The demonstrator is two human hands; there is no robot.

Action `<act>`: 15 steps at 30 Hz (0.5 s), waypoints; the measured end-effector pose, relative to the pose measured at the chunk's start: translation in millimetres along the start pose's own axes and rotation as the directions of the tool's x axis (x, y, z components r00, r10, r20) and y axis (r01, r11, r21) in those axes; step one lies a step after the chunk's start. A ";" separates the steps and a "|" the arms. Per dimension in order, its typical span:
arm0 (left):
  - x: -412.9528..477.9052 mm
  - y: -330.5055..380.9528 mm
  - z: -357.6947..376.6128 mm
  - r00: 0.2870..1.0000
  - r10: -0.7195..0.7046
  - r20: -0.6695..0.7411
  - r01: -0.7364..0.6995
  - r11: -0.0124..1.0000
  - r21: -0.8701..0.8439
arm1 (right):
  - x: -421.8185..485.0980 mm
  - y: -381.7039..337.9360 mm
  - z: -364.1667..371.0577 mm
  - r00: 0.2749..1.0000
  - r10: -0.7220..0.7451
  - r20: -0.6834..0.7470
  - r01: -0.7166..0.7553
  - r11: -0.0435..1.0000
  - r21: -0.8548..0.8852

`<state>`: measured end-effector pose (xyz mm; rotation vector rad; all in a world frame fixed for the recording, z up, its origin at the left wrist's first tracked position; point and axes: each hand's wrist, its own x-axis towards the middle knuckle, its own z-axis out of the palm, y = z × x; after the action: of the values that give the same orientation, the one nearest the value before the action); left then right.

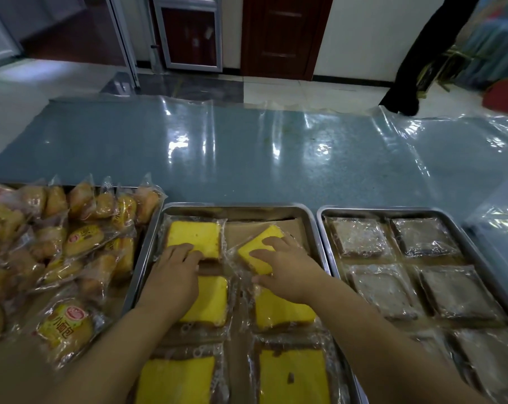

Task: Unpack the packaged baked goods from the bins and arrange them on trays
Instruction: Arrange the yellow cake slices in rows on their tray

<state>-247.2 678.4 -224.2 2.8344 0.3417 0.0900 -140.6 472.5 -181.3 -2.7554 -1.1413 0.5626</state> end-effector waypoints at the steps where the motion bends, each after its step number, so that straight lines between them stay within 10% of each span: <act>1: 0.2 -1.4 0.1 1.000 0.011 -0.002 -0.011 1.000 -0.014 | -0.4 4.4 4.0 0.999 0.023 0.026 -0.023 1.000 -0.019; 15: 9.8 -4.6 6.4 0.990 0.002 0.138 -0.005 1.000 0.019 | 27.6 2.0 32.9 0.945 0.322 -0.053 -0.327 0.931 -0.163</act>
<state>-238.1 683.3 -231.4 2.8405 0.3086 -0.1086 -133.7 489.0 -220.4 -3.1156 -0.7609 0.4784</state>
